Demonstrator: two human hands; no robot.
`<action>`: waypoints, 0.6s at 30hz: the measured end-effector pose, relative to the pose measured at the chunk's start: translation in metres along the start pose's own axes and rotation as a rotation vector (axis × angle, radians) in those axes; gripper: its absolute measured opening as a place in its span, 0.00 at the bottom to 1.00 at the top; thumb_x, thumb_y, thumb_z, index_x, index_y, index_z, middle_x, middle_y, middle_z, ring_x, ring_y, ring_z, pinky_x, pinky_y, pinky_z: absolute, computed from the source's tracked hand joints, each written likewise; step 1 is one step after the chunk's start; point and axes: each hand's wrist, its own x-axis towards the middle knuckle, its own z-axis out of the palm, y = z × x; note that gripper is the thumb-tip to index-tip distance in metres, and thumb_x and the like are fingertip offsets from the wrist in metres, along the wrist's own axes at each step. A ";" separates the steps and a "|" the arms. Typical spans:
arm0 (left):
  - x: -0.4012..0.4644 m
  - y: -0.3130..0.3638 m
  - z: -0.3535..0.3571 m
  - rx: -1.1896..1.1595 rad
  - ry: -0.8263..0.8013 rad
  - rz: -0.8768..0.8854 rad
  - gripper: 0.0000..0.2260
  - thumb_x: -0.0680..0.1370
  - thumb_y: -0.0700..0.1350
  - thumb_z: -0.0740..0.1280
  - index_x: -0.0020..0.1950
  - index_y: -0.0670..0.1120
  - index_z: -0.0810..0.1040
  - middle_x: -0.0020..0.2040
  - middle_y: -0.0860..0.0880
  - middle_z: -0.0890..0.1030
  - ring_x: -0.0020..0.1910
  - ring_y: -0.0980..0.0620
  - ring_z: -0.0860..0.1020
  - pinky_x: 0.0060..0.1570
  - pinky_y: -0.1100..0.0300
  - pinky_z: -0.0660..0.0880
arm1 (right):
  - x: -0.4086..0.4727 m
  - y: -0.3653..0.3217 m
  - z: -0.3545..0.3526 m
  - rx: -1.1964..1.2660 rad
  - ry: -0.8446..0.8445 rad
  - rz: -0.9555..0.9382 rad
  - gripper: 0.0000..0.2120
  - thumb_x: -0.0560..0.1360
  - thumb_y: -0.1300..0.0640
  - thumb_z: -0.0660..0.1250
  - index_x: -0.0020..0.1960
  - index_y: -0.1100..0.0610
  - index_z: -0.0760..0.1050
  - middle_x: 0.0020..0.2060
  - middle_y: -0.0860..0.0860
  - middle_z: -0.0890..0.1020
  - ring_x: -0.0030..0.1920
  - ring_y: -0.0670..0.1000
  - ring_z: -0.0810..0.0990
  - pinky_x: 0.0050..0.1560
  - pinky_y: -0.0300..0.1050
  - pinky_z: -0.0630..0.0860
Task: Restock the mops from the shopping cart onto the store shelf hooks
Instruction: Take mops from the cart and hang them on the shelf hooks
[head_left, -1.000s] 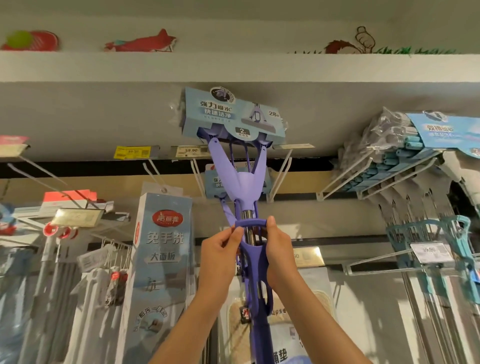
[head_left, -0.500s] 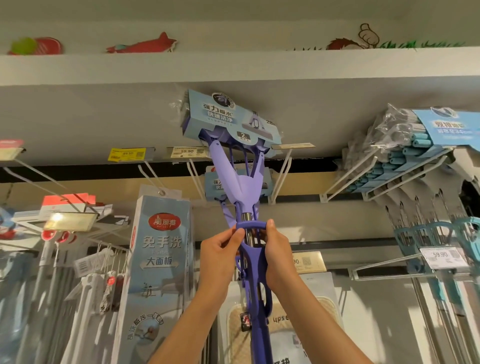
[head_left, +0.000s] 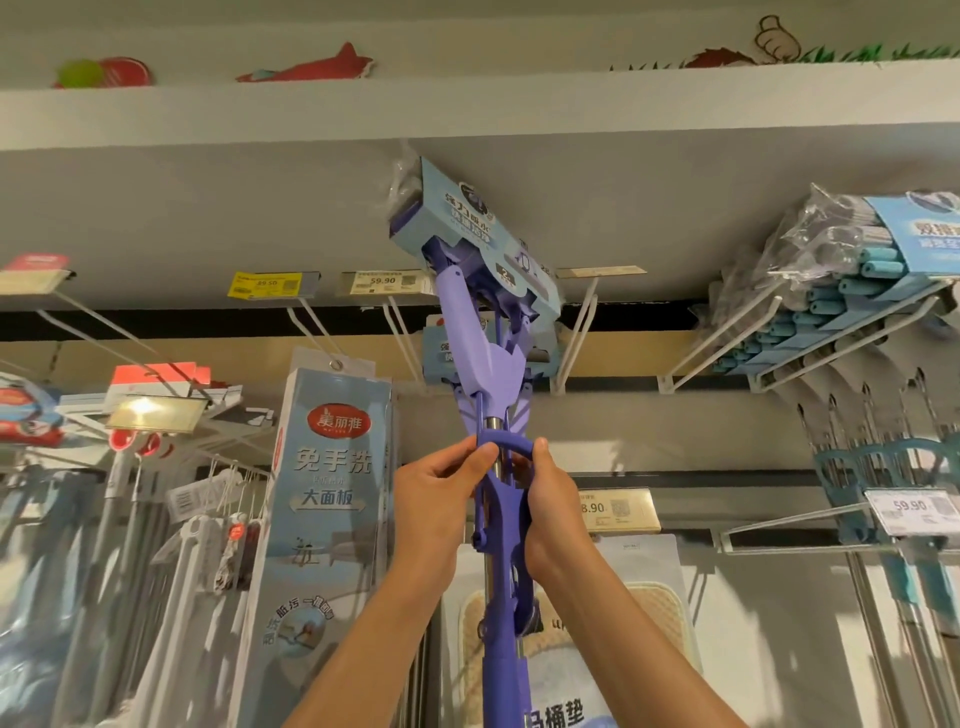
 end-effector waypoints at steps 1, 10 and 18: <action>0.000 -0.001 0.001 -0.007 0.005 -0.012 0.07 0.76 0.42 0.73 0.50 0.52 0.85 0.45 0.49 0.88 0.45 0.48 0.86 0.48 0.55 0.82 | 0.000 0.001 0.000 0.002 0.006 0.003 0.21 0.84 0.43 0.55 0.57 0.59 0.77 0.40 0.59 0.85 0.36 0.57 0.84 0.45 0.54 0.83; 0.014 -0.012 -0.010 -0.031 -0.006 -0.055 0.06 0.80 0.42 0.68 0.47 0.47 0.85 0.39 0.48 0.87 0.37 0.50 0.85 0.39 0.60 0.81 | 0.016 0.010 0.018 -0.054 0.096 -0.023 0.19 0.85 0.44 0.53 0.50 0.57 0.75 0.37 0.57 0.82 0.34 0.55 0.81 0.36 0.47 0.81; 0.043 -0.046 -0.029 0.056 -0.073 -0.066 0.13 0.83 0.44 0.64 0.47 0.42 0.85 0.37 0.46 0.84 0.38 0.48 0.81 0.49 0.52 0.79 | 0.047 0.034 0.033 -0.139 0.199 -0.101 0.21 0.85 0.45 0.53 0.49 0.59 0.77 0.45 0.64 0.84 0.39 0.58 0.82 0.38 0.49 0.79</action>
